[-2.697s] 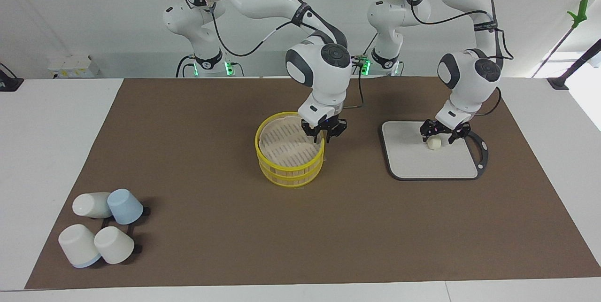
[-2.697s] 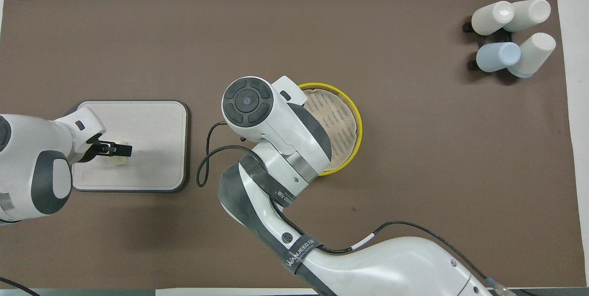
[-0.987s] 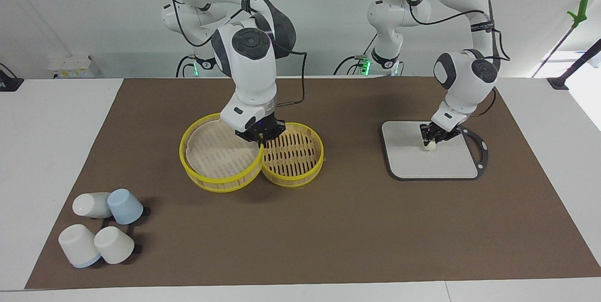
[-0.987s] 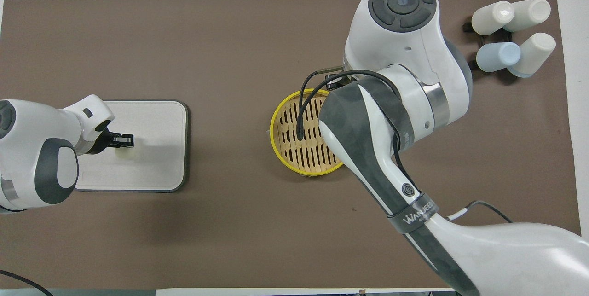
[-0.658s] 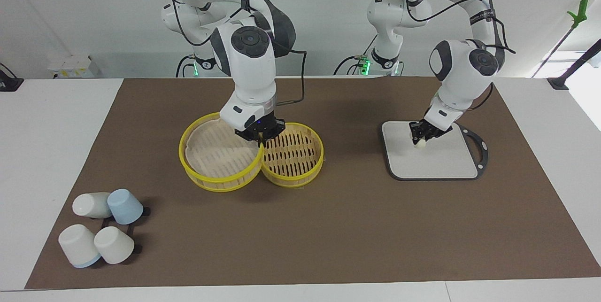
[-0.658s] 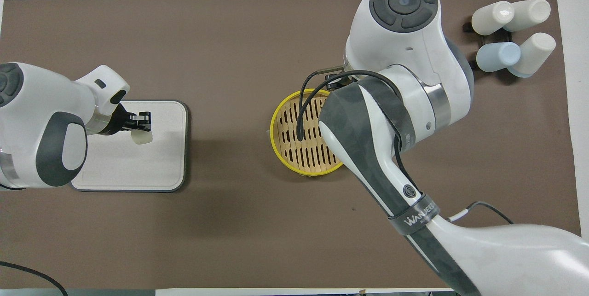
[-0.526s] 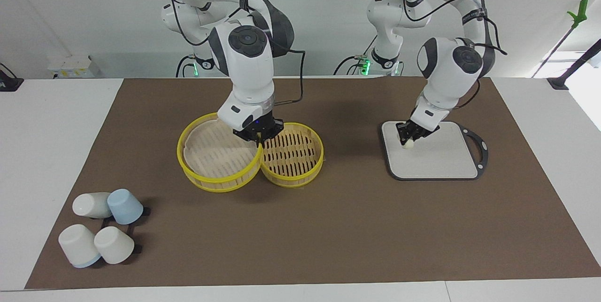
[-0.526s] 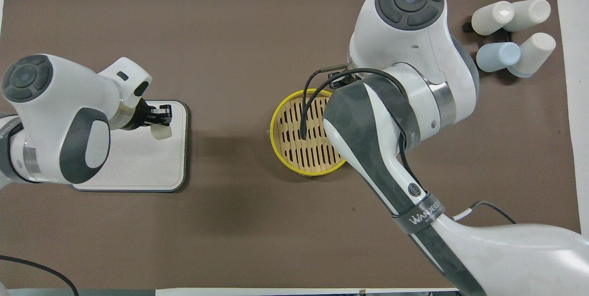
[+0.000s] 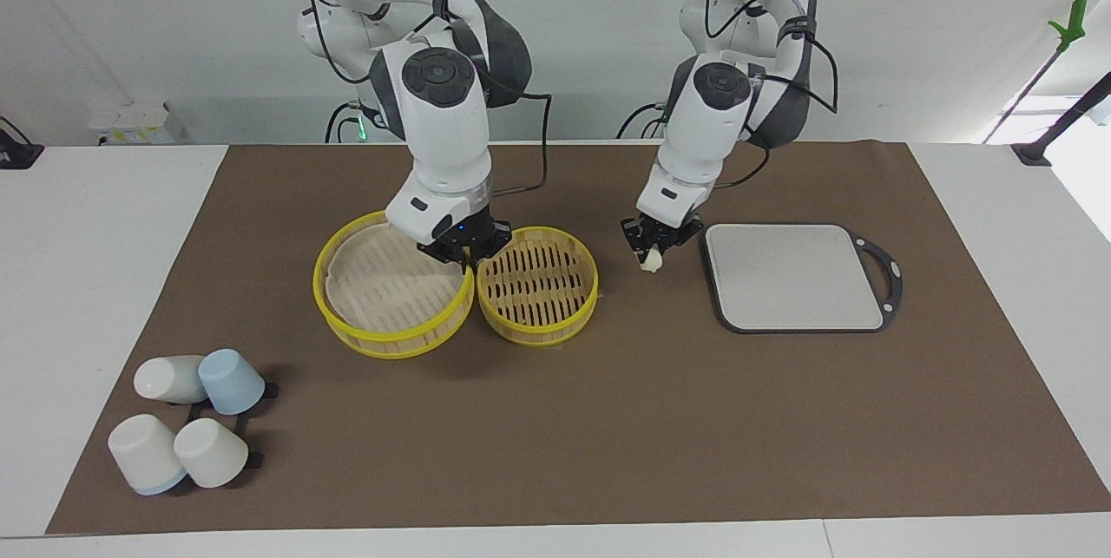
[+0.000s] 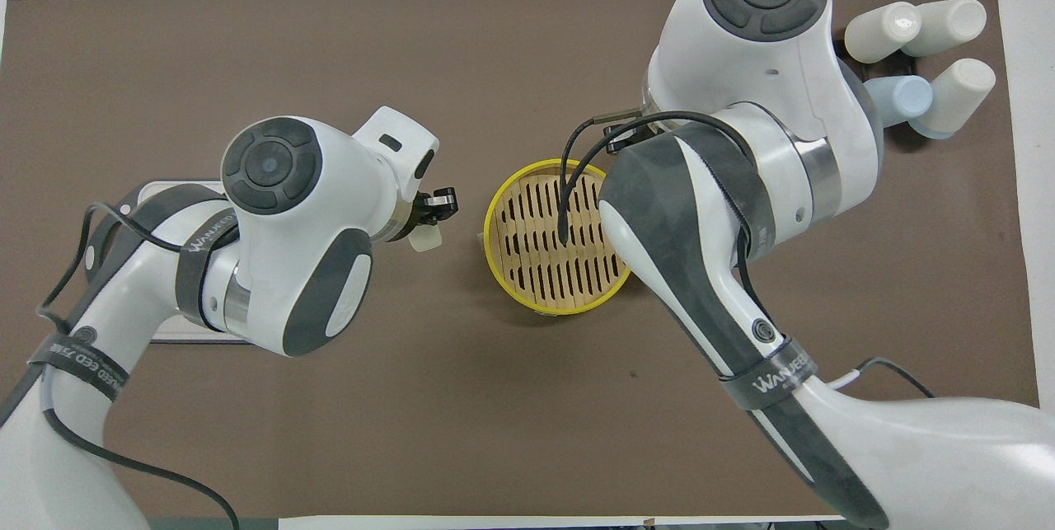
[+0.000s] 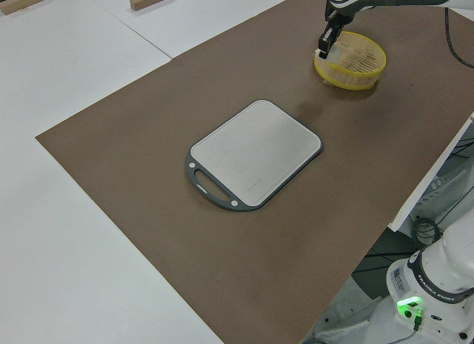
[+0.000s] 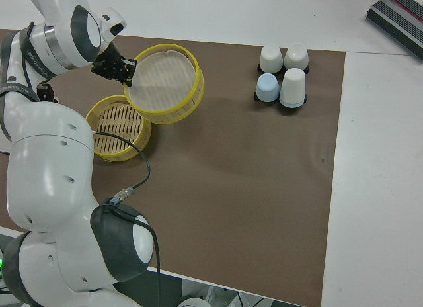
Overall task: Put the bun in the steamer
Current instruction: 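Carry the bun with the left gripper over the open steamer and lower it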
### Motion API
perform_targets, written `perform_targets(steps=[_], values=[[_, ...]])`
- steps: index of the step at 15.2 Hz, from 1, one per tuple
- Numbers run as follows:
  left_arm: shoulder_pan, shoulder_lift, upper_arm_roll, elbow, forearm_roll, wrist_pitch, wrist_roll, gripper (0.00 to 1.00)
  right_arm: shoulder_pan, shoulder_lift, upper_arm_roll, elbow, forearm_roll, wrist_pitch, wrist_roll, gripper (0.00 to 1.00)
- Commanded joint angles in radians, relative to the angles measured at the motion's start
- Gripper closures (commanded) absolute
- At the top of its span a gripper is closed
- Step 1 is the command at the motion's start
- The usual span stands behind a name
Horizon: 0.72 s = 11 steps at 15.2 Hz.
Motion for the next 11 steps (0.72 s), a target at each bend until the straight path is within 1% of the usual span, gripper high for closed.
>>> perform_targets(steps=[1, 4, 6, 9, 10, 11], values=[[-0.072, 0.024, 0.016, 0.016, -0.013, 0.044, -0.027, 0.74, -0.018, -0.034, 0.012, -0.031, 0.008, -0.001, -0.024, 1.0], [-0.151, 0.035, 0.016, 0.013, -0.014, 0.098, -0.036, 0.74, -0.038, -0.034, 0.014, -0.031, 0.008, -0.003, -0.06, 1.0], [-0.186, 0.072, 0.016, 0.021, -0.014, 0.131, -0.039, 0.74, -0.081, -0.033, 0.014, -0.031, 0.009, -0.003, -0.122, 1.0], [-0.23, 0.163, 0.018, 0.096, -0.013, 0.136, -0.053, 0.74, -0.156, -0.033, 0.012, -0.031, 0.088, -0.001, -0.24, 1.0], [-0.238, 0.205, 0.018, 0.125, -0.013, 0.136, -0.059, 0.74, -0.168, -0.033, 0.012, -0.031, 0.089, -0.001, -0.257, 1.0], [-0.243, 0.217, 0.018, 0.135, -0.013, 0.138, -0.059, 0.74, -0.17, -0.033, 0.012, -0.031, 0.089, -0.003, -0.264, 1.0]])
